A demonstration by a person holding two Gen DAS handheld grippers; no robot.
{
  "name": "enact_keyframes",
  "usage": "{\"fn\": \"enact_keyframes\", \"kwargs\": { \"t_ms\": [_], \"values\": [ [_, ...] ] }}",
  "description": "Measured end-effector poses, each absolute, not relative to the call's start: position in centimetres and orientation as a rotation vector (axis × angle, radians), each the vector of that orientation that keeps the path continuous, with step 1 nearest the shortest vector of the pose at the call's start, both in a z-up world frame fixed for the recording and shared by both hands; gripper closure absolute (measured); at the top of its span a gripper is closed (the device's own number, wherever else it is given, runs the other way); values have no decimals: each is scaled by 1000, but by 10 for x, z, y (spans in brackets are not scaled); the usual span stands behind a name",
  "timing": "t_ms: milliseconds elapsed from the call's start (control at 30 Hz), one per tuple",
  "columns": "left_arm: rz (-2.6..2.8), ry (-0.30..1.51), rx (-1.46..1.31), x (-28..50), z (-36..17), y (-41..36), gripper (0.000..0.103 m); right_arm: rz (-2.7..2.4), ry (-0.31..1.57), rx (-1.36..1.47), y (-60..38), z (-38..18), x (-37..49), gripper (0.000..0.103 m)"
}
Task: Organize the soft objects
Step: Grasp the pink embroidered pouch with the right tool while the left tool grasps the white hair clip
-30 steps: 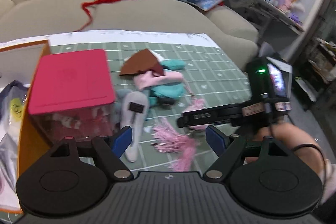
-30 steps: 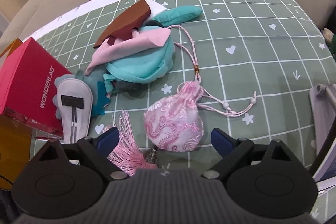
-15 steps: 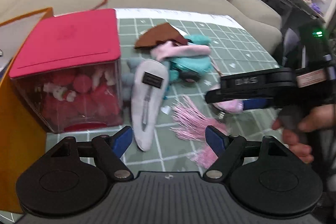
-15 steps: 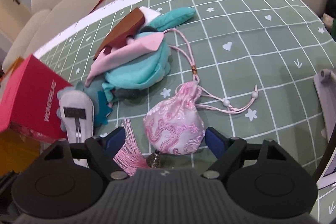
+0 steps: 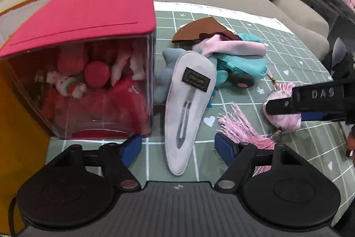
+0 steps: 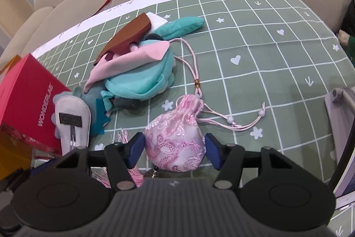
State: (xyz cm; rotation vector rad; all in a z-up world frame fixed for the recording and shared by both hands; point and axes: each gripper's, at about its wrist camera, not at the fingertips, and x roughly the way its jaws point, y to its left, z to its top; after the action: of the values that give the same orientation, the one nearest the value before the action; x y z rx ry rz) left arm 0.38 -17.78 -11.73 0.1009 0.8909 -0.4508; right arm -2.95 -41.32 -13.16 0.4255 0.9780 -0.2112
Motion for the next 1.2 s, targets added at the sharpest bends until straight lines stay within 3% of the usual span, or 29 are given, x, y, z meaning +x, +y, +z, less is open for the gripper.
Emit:
{"fn": "enact_keyframes", "kwargs": {
  "t_ms": [133, 233, 400, 500, 967, 1200],
  "values": [
    [-449, 846, 103, -3, -120, -178, 18, -211, 980, 423, -414, -132, -30, 43],
    [-432, 802, 194, -13, -124, -186, 35, -211, 981, 420, -413, -132, -30, 43],
    [-450, 751, 200, -27, -124, -187, 80, -207, 984, 409, -412, -132, -31, 43],
    [-455, 738, 200, -32, -124, -186, 86, -204, 985, 409, -412, -132, -31, 43],
    [-500, 768, 342, -66, -119, -176, 91, -160, 1035, 386, -415, -130, -35, 47],
    [-538, 770, 385, -61, -117, -177, 71, -156, 1052, 411, -421, -130, -37, 46]
  ]
}}
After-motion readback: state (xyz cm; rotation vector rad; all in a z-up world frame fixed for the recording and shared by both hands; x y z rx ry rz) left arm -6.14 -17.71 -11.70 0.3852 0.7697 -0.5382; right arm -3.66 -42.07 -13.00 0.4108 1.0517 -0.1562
